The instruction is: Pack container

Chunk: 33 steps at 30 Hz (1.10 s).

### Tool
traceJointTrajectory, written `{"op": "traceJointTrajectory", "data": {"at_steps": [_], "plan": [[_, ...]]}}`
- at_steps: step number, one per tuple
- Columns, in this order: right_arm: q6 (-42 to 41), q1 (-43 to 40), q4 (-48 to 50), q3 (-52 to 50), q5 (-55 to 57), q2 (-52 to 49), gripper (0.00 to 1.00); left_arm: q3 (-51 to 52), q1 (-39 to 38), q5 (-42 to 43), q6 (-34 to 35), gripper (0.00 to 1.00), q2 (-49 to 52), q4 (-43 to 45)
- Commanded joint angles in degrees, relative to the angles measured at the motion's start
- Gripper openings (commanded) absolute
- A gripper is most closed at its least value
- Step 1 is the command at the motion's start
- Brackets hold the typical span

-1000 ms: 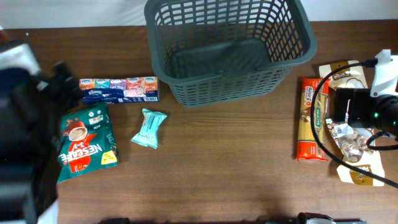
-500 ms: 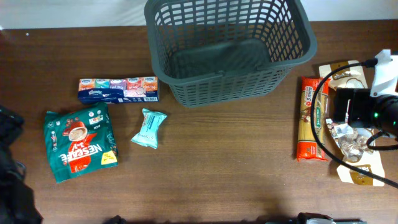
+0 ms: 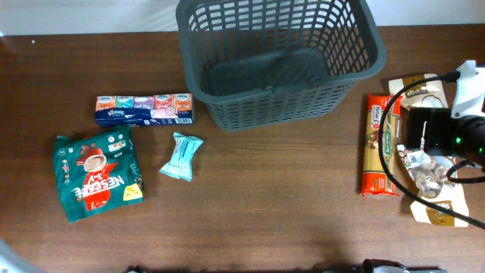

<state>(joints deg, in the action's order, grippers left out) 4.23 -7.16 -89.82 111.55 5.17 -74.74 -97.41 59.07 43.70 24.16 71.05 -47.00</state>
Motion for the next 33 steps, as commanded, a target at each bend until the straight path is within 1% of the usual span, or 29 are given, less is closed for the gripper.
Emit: {"op": "traceJointTrajectory", "data": {"at_steps": [1, 5, 9, 14, 17, 19, 23, 26, 30, 33], "plan": [[-0.6, -0.4, 0.0, 1.0, 1.1, 0.3, 0.99, -0.2, 4.8, 14.0, 2.1, 0.76, 5.0, -2.7], [-0.6, -0.4, 0.0, 1.0, 1.1, 0.3, 0.99, 1.8, 9.1, 14.0, 0.3, 0.76, 9.2, -6.3], [-0.6, -0.4, 0.0, 1.0, 1.1, 0.3, 0.99, 6.4, 12.1, 13.5, -1.6, 0.76, 12.7, -6.6], [-0.6, -0.4, 0.0, 1.0, 1.1, 0.3, 0.99, 13.0, 12.9, 9.9, -3.8, 0.76, 17.2, -6.4], [-0.6, -0.4, 0.0, 1.0, 1.1, 0.3, 0.99, 16.1, 12.9, 9.8, -5.7, 0.76, 20.8, -6.1], [-0.6, -0.4, 0.0, 1.0, 1.1, 0.3, 0.99, 17.6, 12.9, 8.2, -6.6, 0.76, 23.1, -6.2], [-0.6, -0.4, 0.0, 1.0, 1.1, 0.3, 0.99, 20.7, 12.9, 1.8, -9.3, 0.76, 27.6, -5.9], [-0.6, -0.4, 0.0, 1.0, 1.1, 0.3, 0.99, 22.4, 12.9, -1.2, -9.8, 0.76, 29.1, -4.4], [-0.6, -0.4, 0.0, 1.0, 1.1, 0.3, 0.99, 23.3, 12.8, -8.7, -10.2, 0.76, 30.4, -4.0], [-0.6, -0.4, 0.0, 1.0, 1.1, 0.3, 0.99, 23.4, 12.5, -10.1, -11.1, 0.76, 31.9, -4.0]]}}
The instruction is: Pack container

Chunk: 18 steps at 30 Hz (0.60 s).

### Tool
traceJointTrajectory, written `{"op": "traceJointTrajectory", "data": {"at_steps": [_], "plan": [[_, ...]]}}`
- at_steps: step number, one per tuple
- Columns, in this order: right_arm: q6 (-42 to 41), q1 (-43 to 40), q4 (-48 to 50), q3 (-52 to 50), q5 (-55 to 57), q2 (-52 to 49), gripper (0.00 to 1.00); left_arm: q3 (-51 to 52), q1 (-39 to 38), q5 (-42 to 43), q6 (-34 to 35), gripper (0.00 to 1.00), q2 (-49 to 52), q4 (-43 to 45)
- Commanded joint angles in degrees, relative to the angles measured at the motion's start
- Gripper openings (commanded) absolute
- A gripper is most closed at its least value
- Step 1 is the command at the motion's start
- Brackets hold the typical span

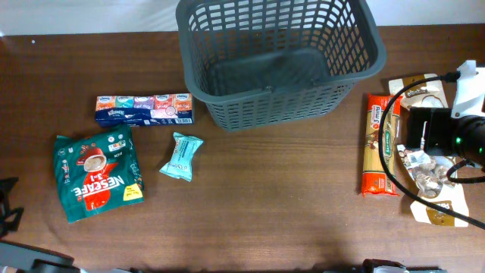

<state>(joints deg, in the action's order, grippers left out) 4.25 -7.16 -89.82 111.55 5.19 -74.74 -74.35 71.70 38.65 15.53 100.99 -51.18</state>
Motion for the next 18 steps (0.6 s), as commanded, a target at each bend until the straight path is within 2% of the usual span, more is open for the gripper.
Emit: {"op": "traceJointTrajectory", "data": {"at_steps": [1, 11, 18], "plan": [[-0.7, -0.4, 0.0, 1.0, 1.1, 0.3, 0.99, 0.3, -0.2, -5.0, -3.2, 0.76, 2.5, 0.2], [-0.7, -0.4, 0.0, 1.0, 1.1, 0.3, 0.99, 0.3, -3.8, -4.8, -9.4, 0.74, 11.8, 0.1], [-0.7, -0.4, 0.0, 1.0, 1.1, 0.3, 0.99, 0.3, -5.0, 0.2, -12.6, 0.71, 15.3, 0.5]]}}
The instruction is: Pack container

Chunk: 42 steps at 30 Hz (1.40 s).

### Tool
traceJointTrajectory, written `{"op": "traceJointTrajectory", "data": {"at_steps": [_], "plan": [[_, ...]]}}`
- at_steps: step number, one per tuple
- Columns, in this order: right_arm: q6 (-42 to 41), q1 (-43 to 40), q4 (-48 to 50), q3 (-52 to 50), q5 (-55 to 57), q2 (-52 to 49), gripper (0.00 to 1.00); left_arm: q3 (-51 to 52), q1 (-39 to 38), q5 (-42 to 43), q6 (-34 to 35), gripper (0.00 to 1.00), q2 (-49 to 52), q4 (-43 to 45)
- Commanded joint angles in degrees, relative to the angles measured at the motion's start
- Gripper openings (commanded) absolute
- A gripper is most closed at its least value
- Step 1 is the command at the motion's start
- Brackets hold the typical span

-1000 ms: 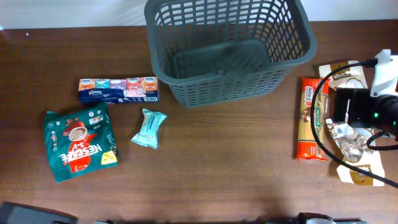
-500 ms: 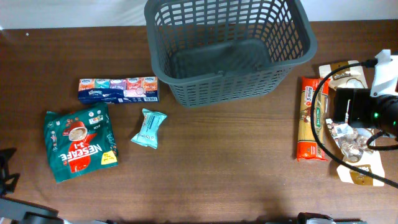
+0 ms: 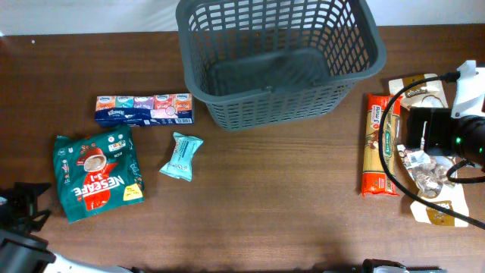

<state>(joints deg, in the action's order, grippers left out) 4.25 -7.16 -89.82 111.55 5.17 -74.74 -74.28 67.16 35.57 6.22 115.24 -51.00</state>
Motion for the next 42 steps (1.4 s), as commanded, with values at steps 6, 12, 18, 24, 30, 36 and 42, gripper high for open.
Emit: {"op": "traceJointTrajectory", "data": {"at_steps": [6, 12, 18, 24, 30, 36, 42], "plan": [[-0.7, -0.4, 0.0, 1.0, 1.1, 0.3, 0.99, 0.3, -0.4, 10.6, -9.2, 0.70, 1.1, 1.1], [-0.7, -0.4, 0.0, 1.0, 1.1, 0.3, 0.99, 0.3, -0.4, 16.2, -15.0, 0.70, 1.1, 1.2], [-0.7, -0.4, 0.0, 1.0, 1.1, 0.3, 0.99, 0.3, -0.4, 16.3, -17.0, 0.70, 1.1, 1.1], [-0.7, -0.4, 0.0, 1.0, 1.1, 0.3, 0.99, 0.3, -0.4, 19.8, -22.6, 0.75, 1.1, 0.9], [-0.7, -0.4, 0.0, 1.0, 1.1, 0.3, 0.99, 0.3, -0.4, 19.8, -23.9, 0.75, 1.9, 0.9], [-0.7, -0.4, 0.0, 1.0, 1.1, 0.3, 0.99, 0.3, -0.4, 23.9, -27.3, 0.75, 4.4, -0.5], [-0.7, -0.4, 0.0, 1.0, 1.1, 0.3, 0.99, 0.3, -0.4, 28.3, -32.1, 0.74, 7.2, -2.7]]}}
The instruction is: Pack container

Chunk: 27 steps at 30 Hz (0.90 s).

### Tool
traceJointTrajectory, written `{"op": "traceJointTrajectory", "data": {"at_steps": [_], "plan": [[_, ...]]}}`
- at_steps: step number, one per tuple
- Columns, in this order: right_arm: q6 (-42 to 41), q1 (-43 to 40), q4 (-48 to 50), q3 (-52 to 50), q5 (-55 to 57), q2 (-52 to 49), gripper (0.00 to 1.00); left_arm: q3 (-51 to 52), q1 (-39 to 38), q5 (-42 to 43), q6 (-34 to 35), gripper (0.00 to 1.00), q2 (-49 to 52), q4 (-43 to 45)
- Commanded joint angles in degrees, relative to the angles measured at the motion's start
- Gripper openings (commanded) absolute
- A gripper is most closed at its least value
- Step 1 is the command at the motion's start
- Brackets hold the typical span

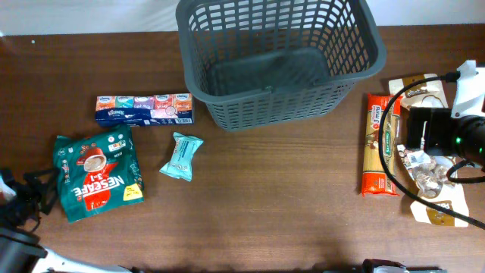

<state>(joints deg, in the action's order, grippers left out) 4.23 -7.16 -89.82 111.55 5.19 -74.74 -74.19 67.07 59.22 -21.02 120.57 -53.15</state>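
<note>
A dark grey slatted basket [280,61] stands empty at the back centre. Left of it lies a Kleenex tissue multipack [144,110]. In front of that are a green Nescafe bag [97,176] and a small teal packet [181,155]. My left gripper [44,192] sits at the table's left edge, open, its fingers just left of the Nescafe bag and holding nothing. A spaghetti packet [380,144] lies at the right. My right arm [447,136] hangs over a cream bag [443,208]. Its fingers cannot be made out.
Black cables loop from the right arm across the cream bag and beside the spaghetti. The brown table's front edge [250,262] runs along the bottom of the view. The basket's near wall stands taller than the packs next to it.
My left gripper has moved up and right, from the lower left corner to just beside the Nescafe bag's left edge. The goods and the right arm are where they were.
At first no left arm showed and every item lay as now. Then the left gripper's tip appeared at the lower left edge. After that it was further in, near the corner, and now it is open beside the Nescafe bag. The right arm stayed still.
</note>
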Motion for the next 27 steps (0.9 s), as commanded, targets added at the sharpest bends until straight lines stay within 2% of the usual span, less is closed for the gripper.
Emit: {"op": "traceJointTrajectory", "data": {"at_steps": [1, 12, 16, 27], "plan": [[-0.6, -0.4, 0.0, 1.0, 1.1, 0.3, 0.99, 0.2, -0.3, 5.4, -5.5, 0.74, 1.9, -0.7], [-0.6, -0.4, 0.0, 1.0, 1.1, 0.3, 0.99, 0.2, -0.3, 6.3, -8.3, 0.74, 2.0, -1.8], [-0.6, -0.4, 0.0, 1.0, 1.1, 0.3, 0.99, 0.2, -0.3, 0.8, -7.6, 0.74, 2.0, -1.6], [-0.6, -0.4, 0.0, 1.0, 1.1, 0.3, 0.99, 0.2, -0.3, -1.7, -5.6, 0.75, 2.0, 0.3]]}}
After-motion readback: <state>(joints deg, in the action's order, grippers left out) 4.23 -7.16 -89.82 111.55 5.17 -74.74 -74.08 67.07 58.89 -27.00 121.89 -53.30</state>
